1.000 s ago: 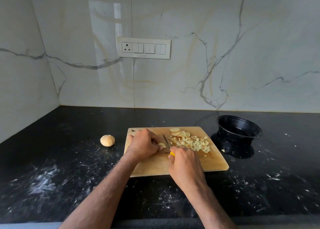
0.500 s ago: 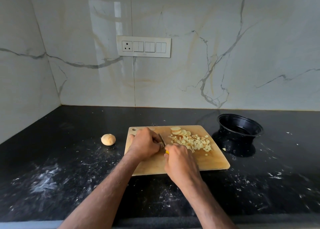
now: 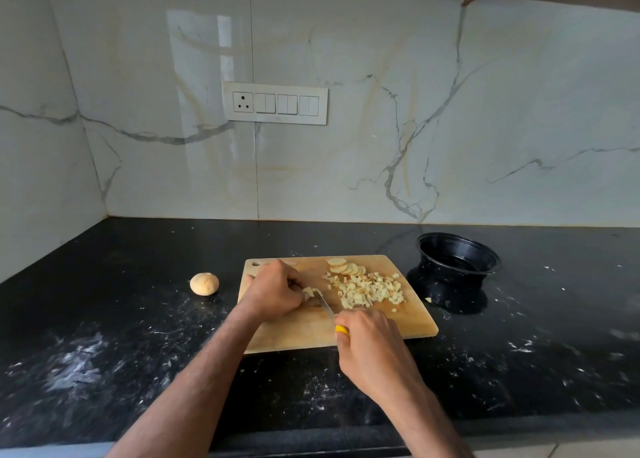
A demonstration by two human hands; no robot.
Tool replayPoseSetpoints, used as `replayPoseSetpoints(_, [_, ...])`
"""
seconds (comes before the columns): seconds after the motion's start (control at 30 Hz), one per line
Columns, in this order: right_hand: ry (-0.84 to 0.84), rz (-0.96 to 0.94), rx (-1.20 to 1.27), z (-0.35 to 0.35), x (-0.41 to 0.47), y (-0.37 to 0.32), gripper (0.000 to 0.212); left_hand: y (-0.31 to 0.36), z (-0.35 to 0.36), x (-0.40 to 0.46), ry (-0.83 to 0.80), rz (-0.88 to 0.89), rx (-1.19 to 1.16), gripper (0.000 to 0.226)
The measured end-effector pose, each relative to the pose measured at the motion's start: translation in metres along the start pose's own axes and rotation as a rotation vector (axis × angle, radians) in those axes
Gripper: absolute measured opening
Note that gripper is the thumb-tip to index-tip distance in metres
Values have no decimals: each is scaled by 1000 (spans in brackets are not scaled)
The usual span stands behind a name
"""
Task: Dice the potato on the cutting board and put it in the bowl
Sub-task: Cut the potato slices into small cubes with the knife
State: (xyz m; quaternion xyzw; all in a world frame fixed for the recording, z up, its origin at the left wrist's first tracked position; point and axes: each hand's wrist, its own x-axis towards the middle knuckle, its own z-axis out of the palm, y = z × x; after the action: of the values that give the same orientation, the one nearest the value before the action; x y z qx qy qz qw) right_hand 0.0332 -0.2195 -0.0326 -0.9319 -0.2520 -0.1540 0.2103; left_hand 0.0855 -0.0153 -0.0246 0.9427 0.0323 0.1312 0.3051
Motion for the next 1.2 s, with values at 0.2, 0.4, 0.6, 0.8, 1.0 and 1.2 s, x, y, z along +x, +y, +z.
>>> replayPoseSetpoints(0.2, [124,15,68,-4,8,-3,25,-1,1,2,17,-2,29,6])
replayPoseSetpoints(0.4, [130,31,57,12,32,-20,27,-3,1,3,27,-5,26,8])
replayPoseSetpoints(0.6, [96,70,31,23,43,-24,21,-3,0,4,27,0,-6,14])
replayPoseSetpoints(0.8, [78,52,28,30,45,-23,22,-3,1,4,38,-7,14,14])
replayPoseSetpoints(1.0, [35,20,40,25,39,-21,18,-4,3,4,38,-9,-17,12])
replayPoseSetpoints(1.2, [0,-24,63,11,18,-10,17,-5,5,5,54,-33,4,7])
